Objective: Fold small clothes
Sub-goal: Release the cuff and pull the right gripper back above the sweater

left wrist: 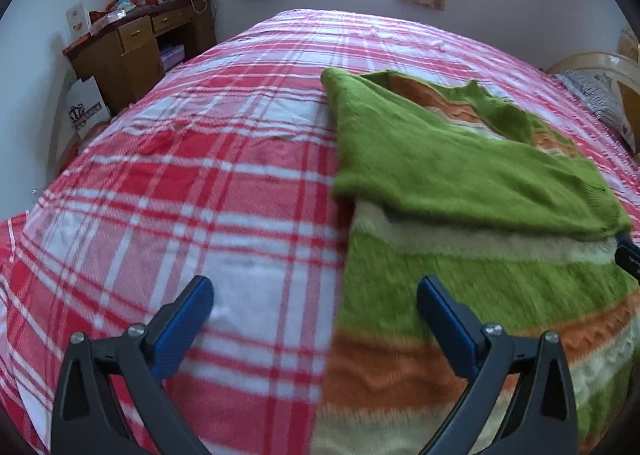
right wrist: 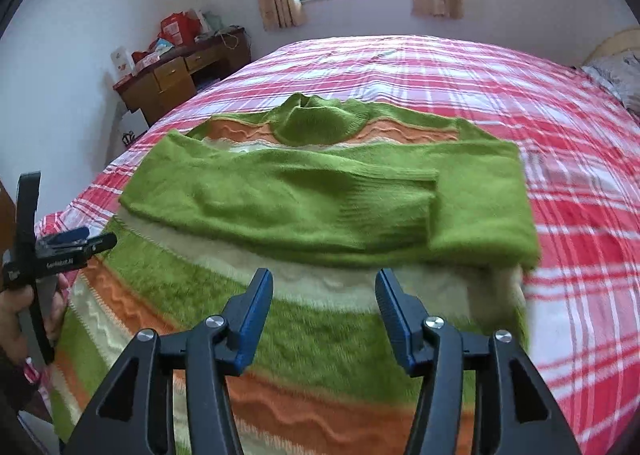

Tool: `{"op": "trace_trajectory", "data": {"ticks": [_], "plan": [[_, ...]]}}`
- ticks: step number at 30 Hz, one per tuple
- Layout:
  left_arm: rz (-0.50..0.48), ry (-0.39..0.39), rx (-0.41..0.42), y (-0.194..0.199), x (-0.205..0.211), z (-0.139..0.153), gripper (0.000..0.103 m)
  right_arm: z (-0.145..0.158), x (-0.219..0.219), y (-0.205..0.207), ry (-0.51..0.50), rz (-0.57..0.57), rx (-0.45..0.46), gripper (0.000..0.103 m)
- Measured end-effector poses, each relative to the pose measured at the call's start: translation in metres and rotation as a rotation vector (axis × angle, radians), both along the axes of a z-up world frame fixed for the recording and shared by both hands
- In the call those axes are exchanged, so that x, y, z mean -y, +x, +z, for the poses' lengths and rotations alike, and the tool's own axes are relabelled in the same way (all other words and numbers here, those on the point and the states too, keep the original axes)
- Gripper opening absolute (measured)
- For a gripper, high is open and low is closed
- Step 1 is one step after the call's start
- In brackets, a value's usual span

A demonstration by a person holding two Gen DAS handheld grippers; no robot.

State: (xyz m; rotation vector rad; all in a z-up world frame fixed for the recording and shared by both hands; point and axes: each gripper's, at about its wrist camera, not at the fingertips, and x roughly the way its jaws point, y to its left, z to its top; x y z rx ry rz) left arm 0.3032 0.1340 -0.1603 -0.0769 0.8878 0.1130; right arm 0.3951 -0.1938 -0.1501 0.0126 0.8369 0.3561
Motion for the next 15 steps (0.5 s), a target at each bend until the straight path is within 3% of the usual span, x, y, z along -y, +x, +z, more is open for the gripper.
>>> {"op": "trace_trajectory", "data": {"ticks": [5, 15], "plan": [[-0.016, -0.010, 0.002, -0.022, 0.006, -0.001, 0.103, -0.008, 0.012, -0.016, -0.021, -0.032, -0.067, 0.055], [-0.013, -0.012, 0.001, -0.056, 0.010, -0.003, 0.103, -0.011, 0.007, -0.048, -0.111, -0.014, -0.026, 0.063]]}}
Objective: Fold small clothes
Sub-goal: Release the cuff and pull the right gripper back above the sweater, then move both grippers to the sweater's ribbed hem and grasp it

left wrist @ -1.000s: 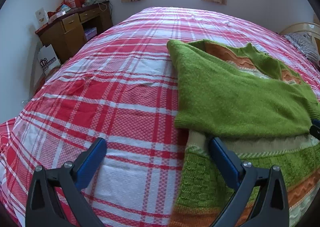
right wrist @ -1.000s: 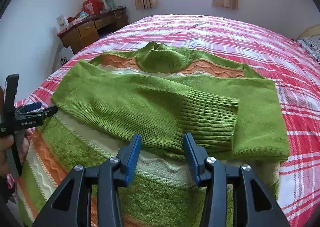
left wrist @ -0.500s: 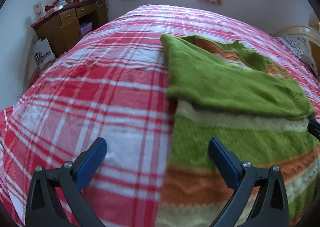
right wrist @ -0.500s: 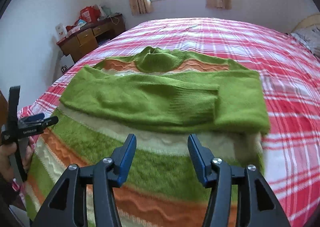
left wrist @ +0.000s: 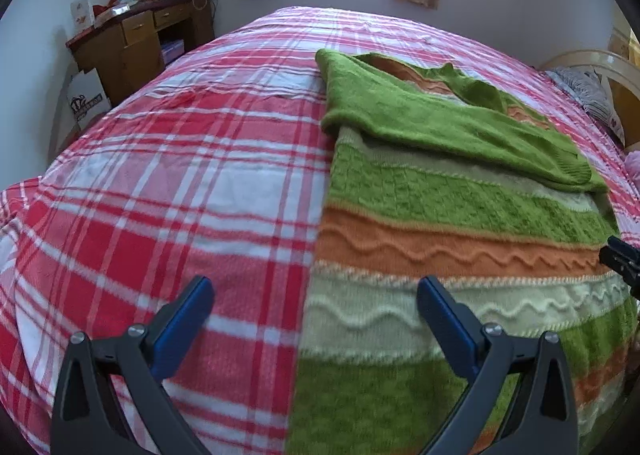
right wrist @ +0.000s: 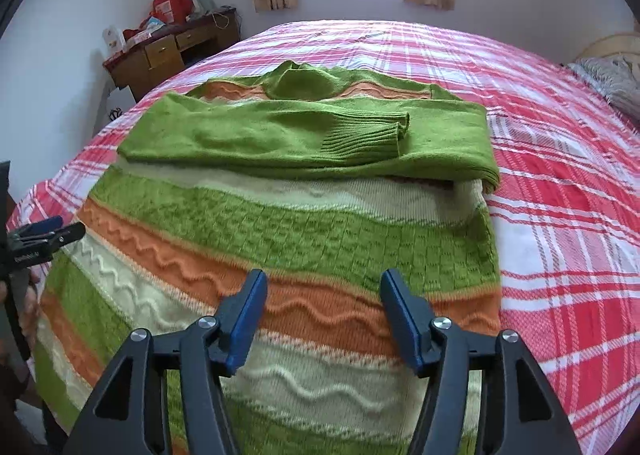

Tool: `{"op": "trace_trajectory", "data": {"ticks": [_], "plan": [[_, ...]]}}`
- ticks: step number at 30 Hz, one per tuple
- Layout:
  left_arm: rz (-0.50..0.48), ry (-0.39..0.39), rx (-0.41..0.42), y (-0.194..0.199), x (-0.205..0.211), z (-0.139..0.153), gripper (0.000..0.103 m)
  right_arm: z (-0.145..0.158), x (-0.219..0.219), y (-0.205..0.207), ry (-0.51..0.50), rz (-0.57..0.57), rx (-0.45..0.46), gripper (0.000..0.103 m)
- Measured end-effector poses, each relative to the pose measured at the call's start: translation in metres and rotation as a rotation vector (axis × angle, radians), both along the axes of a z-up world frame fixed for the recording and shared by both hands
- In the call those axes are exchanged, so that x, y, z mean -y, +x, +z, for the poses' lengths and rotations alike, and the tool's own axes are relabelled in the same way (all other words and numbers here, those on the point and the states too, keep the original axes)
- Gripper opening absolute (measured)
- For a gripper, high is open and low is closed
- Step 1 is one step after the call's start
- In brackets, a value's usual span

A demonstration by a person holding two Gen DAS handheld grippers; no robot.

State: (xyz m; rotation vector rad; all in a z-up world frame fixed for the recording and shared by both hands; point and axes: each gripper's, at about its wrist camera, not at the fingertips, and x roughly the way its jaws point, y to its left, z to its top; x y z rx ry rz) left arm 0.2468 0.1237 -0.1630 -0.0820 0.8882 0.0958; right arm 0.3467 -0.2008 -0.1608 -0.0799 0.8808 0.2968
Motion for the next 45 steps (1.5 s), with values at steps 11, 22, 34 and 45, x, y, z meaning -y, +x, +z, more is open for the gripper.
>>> {"op": "trace_trajectory", "data": {"ticks": [11, 22, 34, 45], "plan": [[-0.028, -0.010, 0.017, -0.027, 0.004, -0.003, 0.103, -0.003, -0.009, -0.037, -0.038, 0.013, 0.029, 0.076], [-0.052, -0.009, 0.021, -0.050, 0.009, -0.006, 0.103, -0.006, -0.003, -0.068, -0.040, 0.008, 0.045, 0.079], [-0.057, -0.009, 0.015, -0.067, 0.014, -0.008, 0.103, -0.007, 0.002, -0.091, -0.053, 0.012, 0.048, 0.080], [-0.083, -0.009, -0.005, -0.086, 0.020, -0.011, 0.103, -0.008, 0.006, -0.112, -0.064, 0.025, 0.054, 0.080]]}}
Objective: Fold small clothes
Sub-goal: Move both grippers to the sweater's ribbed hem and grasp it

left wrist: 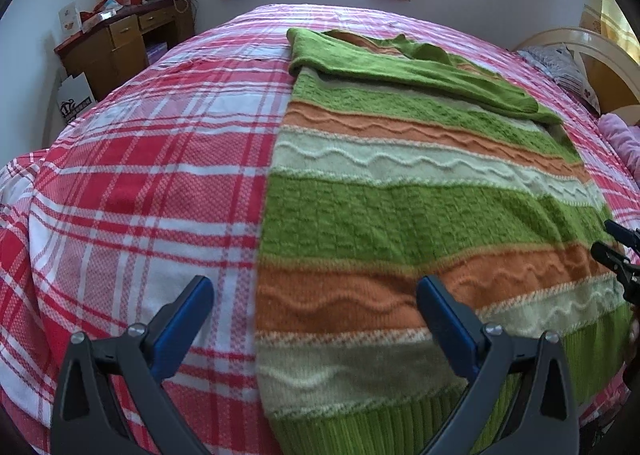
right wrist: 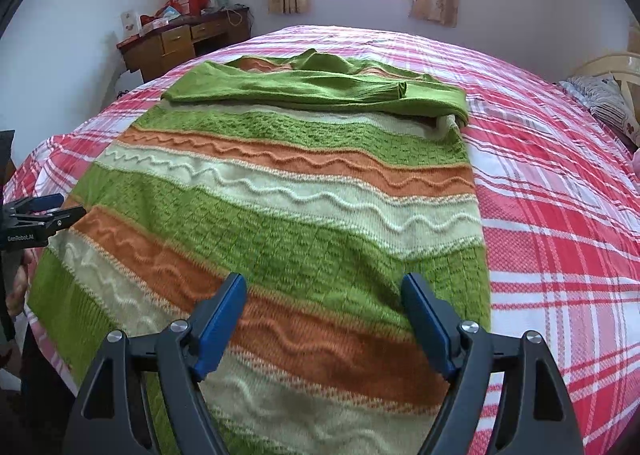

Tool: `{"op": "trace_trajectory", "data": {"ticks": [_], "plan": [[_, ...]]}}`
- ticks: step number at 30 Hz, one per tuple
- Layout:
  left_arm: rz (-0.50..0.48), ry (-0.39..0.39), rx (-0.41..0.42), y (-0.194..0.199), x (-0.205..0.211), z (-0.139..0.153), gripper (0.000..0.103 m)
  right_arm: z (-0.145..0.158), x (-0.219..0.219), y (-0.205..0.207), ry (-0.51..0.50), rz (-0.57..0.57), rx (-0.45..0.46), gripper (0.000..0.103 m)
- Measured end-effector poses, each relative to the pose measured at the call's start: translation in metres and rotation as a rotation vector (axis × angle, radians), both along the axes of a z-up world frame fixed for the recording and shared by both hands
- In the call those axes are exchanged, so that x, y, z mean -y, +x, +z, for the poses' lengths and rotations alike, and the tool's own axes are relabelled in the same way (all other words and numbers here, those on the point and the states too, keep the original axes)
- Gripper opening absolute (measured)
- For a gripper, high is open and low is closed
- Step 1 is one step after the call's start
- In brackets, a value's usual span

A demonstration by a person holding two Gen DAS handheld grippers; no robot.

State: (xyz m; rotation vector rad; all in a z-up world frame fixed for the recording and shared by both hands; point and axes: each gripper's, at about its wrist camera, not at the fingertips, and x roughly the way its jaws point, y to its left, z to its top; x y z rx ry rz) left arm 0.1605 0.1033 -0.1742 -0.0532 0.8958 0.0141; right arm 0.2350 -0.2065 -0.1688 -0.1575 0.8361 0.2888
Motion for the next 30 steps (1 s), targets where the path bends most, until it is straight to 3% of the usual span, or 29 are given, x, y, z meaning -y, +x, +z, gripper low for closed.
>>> {"op": "trace_trajectory", "data": {"ticks": [17, 20, 25, 28, 30], "plan": [[-0.036, -0.010, -0.041, -0.027, 0.003, -0.005, 0.103, -0.004, 0.004, -0.034, -0.029, 0.017, 0.033, 0.081], [-0.037, -0.039, -0.057, -0.032, 0.000, -0.006, 0.103, -0.005, 0.005, -0.039, -0.031, 0.018, 0.026, 0.088], [-0.067, -0.060, -0.085, -0.051, -0.002, -0.010, 0.103, -0.008, 0.006, -0.053, -0.040, 0.029, 0.022, 0.088], [-0.082, -0.086, -0.091, -0.058, -0.004, -0.011, 0.101, -0.008, 0.009, -0.057, -0.031, 0.028, 0.019, 0.088], [-0.088, -0.112, -0.092, -0.062, -0.007, -0.009, 0.094, -0.007, 0.010, -0.059, -0.033, 0.026, 0.015, 0.088]]}}
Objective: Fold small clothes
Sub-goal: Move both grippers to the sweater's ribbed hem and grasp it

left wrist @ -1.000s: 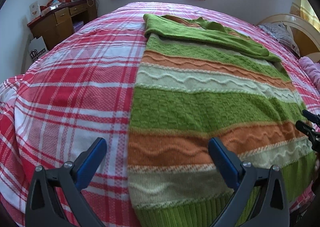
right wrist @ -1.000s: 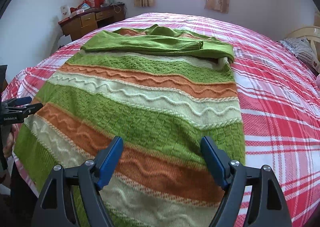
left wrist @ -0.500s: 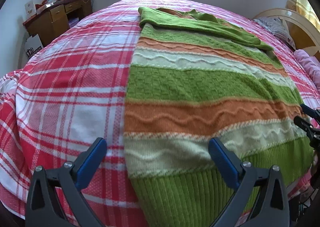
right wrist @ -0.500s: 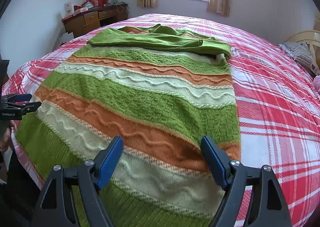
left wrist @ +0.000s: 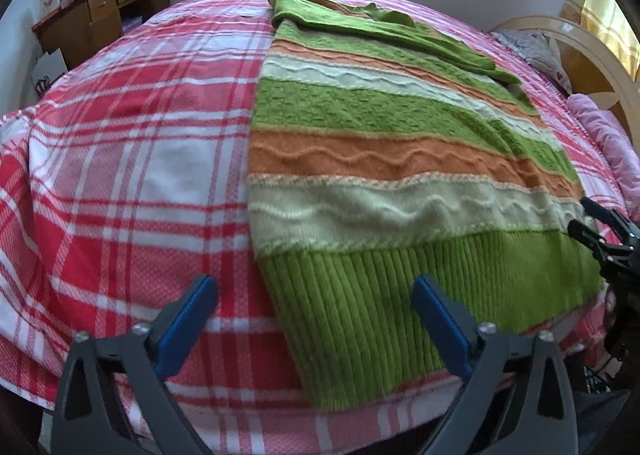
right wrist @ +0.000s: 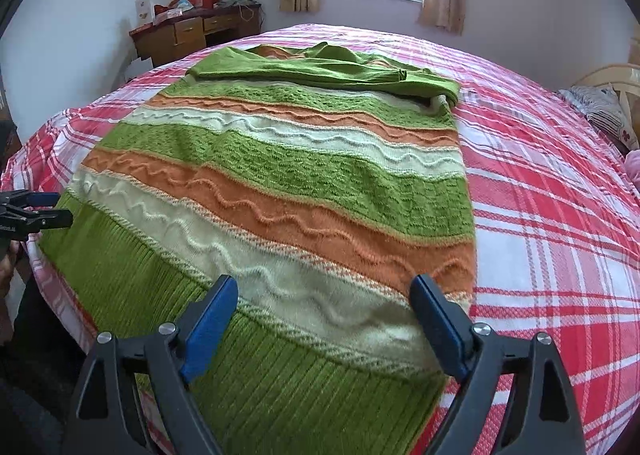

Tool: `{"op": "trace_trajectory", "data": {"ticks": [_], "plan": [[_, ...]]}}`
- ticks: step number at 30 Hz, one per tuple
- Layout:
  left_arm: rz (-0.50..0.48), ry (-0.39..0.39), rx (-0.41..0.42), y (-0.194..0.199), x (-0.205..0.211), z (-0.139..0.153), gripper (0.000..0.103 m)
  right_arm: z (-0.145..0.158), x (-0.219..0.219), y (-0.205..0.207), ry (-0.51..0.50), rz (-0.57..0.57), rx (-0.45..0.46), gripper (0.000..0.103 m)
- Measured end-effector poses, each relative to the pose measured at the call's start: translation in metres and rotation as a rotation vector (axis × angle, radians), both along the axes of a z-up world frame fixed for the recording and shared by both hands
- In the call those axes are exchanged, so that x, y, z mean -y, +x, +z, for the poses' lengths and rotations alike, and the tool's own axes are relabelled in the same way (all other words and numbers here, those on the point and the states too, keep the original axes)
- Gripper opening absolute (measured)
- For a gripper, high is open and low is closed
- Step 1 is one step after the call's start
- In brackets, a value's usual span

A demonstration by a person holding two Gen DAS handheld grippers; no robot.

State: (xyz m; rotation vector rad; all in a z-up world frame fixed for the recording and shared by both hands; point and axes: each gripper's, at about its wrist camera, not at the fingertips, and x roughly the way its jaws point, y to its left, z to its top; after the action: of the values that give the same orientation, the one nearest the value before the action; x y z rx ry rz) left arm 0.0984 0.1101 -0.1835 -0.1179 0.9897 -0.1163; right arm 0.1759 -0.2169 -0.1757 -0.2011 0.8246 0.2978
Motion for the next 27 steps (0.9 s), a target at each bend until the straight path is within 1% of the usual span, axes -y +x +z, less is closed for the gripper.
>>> {"op": "trace_trajectory", "data": {"ticks": [5, 6, 8, 11, 13, 14, 16, 20, 23, 24, 25, 26, 27], "plan": [[0.002, -0.134, -0.004, -0.012, -0.015, 0.001, 0.082, 0.005, 0.007, -0.010, 0.030, -0.010, -0.036, 0.088], [0.004, -0.145, -0.005, -0.014, -0.016, 0.000, 0.078, 0.006, 0.010, -0.013, 0.036, -0.013, -0.039, 0.088], [0.007, -0.138, -0.003, -0.016, -0.015, -0.001, 0.071, 0.010, 0.016, -0.019, 0.053, -0.021, -0.034, 0.088], [-0.001, -0.144, -0.006, -0.020, -0.013, -0.001, 0.065, 0.017, 0.028, -0.030, 0.058, -0.052, -0.022, 0.088], [-0.007, -0.164, -0.005, -0.021, -0.012, 0.000, 0.053, 0.020, 0.040, -0.036, 0.072, -0.081, -0.013, 0.088], [-0.014, -0.183, -0.004, -0.019, -0.013, 0.001, 0.044, 0.021, 0.045, -0.038, 0.080, -0.096, -0.011, 0.088], [-0.018, -0.218, -0.012, -0.017, -0.014, 0.001, 0.043, 0.022, 0.059, -0.043, 0.110, -0.139, -0.015, 0.088], [-0.009, -0.222, -0.009, -0.015, -0.016, -0.005, 0.044, 0.016, 0.077, -0.048, 0.165, -0.170, -0.059, 0.088], [-0.005, -0.241, -0.007, -0.016, -0.018, -0.004, 0.043, 0.011, 0.082, -0.052, 0.164, -0.170, -0.075, 0.088], [-0.010, -0.247, -0.003, -0.017, -0.018, -0.003, 0.040, 0.011, 0.082, -0.055, 0.161, -0.165, -0.073, 0.087], [-0.018, -0.249, 0.008, -0.017, -0.019, -0.001, 0.031, 0.011, 0.081, -0.056, 0.160, -0.160, -0.075, 0.086], [-0.032, -0.255, 0.016, -0.018, -0.020, 0.000, 0.010, 0.011, 0.082, -0.058, 0.162, -0.156, -0.078, 0.084], [-0.048, -0.268, 0.015, -0.017, -0.020, 0.000, 0.010, 0.011, 0.081, -0.058, 0.162, -0.157, -0.077, 0.078]]}}
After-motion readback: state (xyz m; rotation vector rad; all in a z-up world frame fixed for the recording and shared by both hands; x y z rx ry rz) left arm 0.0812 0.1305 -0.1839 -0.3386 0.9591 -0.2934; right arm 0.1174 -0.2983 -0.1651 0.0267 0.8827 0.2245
